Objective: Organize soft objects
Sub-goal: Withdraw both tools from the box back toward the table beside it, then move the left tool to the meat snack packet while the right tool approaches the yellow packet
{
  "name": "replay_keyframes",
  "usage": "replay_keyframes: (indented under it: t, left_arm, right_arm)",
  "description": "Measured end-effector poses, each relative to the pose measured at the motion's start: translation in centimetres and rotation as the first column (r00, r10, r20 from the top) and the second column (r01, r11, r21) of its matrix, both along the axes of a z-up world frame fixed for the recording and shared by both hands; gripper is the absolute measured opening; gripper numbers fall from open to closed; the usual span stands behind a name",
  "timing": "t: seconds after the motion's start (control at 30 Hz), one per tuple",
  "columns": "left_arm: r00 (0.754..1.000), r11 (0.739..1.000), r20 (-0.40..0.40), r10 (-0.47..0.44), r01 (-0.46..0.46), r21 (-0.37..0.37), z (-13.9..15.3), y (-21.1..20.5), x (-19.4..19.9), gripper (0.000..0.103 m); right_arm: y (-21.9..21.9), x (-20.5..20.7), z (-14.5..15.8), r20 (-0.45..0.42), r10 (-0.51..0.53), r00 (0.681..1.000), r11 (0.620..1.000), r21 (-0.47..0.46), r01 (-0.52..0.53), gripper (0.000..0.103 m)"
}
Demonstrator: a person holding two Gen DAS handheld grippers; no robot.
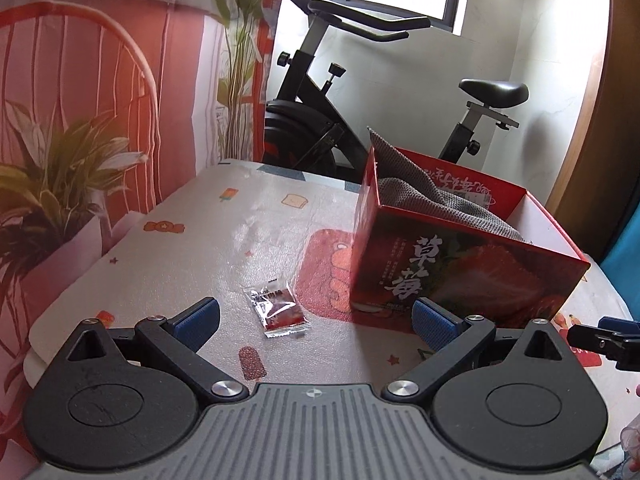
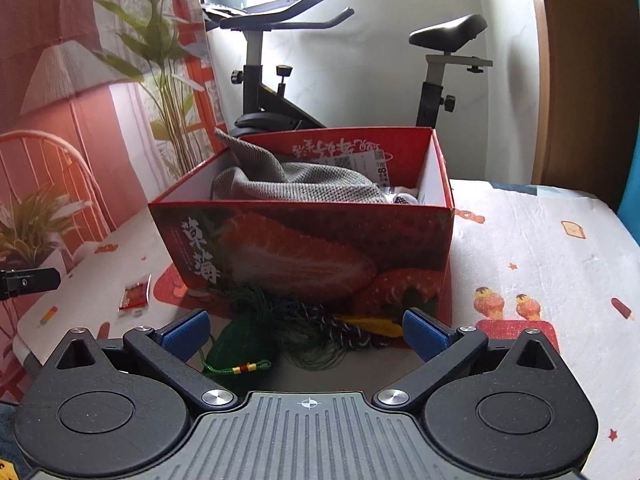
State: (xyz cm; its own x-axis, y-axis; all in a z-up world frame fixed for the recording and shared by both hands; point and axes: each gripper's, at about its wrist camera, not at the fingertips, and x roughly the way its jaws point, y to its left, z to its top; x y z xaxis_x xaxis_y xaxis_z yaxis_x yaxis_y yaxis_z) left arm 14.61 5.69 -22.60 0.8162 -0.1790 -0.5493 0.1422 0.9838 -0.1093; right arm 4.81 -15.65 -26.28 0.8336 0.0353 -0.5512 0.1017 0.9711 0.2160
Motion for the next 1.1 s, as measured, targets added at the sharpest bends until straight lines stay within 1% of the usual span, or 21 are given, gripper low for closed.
replay_keyframes:
  t: [0.1,0.2,0.3,0.37,0.43,0.53,0.63,0.67,0.73,0.8,0.83,0.9,0.93,1.0,1.03,1.1]
  left_arm:
    - [1.000,1.000,-0.023,0.000,0.000,0.000,-0.8,0.1,0.7,0.103]
    - [0.999,1.000,-0.048,0.011,-0.011,-0.001,-1.4,0.2,1.6,0.103]
    - [0.998,1.000,-0.061,0.020,-0.020,0.002,-1.9,0.4,2.6,0.103]
    - [0.997,0.999,-0.068,0.032,-0.032,0.004,-2.2,0.6,3.6,0.103]
    - [0.997,0.999,-0.070,0.041,-0.041,0.008,-2.5,0.5,4.5,0.103]
    - [0.994,0.998,-0.090,0.058,-0.055,0.031,-3.2,0.5,6.3,0.103]
    - [0.992,0.998,-0.104,0.066,-0.064,0.018,-3.7,0.7,7.3,0.103]
    - [0.992,0.998,-0.109,0.066,-0.064,0.016,-3.9,0.7,7.4,0.103]
    - [0.991,0.998,-0.117,0.065,-0.063,0.019,-4.2,0.8,7.6,0.103]
    - [0.989,0.997,-0.132,0.074,-0.073,0.015,-4.6,1.0,7.8,0.103]
    - [0.986,0.997,-0.143,0.082,-0.081,0.009,-4.9,1.0,8.0,0.103]
    - [0.984,0.996,-0.158,0.086,-0.087,-0.001,-5.4,0.9,8.0,0.103]
    - [0.983,0.996,-0.163,0.082,-0.084,-0.003,-5.6,0.9,8.1,0.103]
    - [0.983,0.997,-0.167,0.074,-0.074,0.003,-5.8,0.7,8.0,0.103]
    - [0.983,0.998,-0.169,0.070,-0.070,0.004,-5.9,0.7,8.0,0.103]
    - [0.982,0.997,-0.174,0.070,-0.071,-0.003,-6.0,0.8,8.0,0.103]
  right_arm:
    - [-0.1,0.5,-1.0,-0.023,0.000,1.000,1.000,-0.013,0.000,0.100]
    - [-0.9,1.1,-2.0,-0.052,-0.015,0.999,1.000,0.004,0.015,0.097]
    - [-1.8,1.7,-2.7,-0.058,-0.024,0.998,1.000,0.003,0.024,0.092]
    - [-2.5,2.2,-3.1,-0.055,-0.030,0.998,1.000,-0.007,0.030,0.086]
    - [-3.3,2.9,-3.5,-0.062,-0.043,0.997,0.999,-0.008,0.043,0.083]
    - [-4.5,4.4,-4.1,-0.072,-0.062,0.996,0.997,0.032,0.064,0.078]
    - [-6.3,6.0,-4.9,-0.100,-0.127,0.987,0.981,0.134,0.140,0.074]
    - [-6.6,6.5,-5.2,-0.114,-0.143,0.983,0.976,0.146,0.159,0.072]
    - [-6.8,7.6,-5.7,-0.143,-0.146,0.979,0.976,0.139,0.166,0.068]
    - [-6.4,8.6,-6.3,-0.168,-0.140,0.976,0.982,0.105,0.159,0.068]
    - [-6.2,9.0,-6.6,-0.184,-0.144,0.972,0.982,0.091,0.163,0.070]
    - [-6.0,9.8,-7.6,-0.222,-0.150,0.963,0.979,0.102,0.176,0.070]
    - [-5.8,10.0,-8.0,-0.230,-0.156,0.961,0.978,0.098,0.182,0.072]
    - [-5.1,10.1,-8.2,-0.221,-0.155,0.963,0.984,0.051,0.170,0.072]
    - [-4.6,10.1,-8.2,-0.222,-0.150,0.963,0.987,0.025,0.159,0.071]
    - [-4.2,9.8,-8.3,-0.215,-0.136,0.967,0.990,0.002,0.140,0.068]
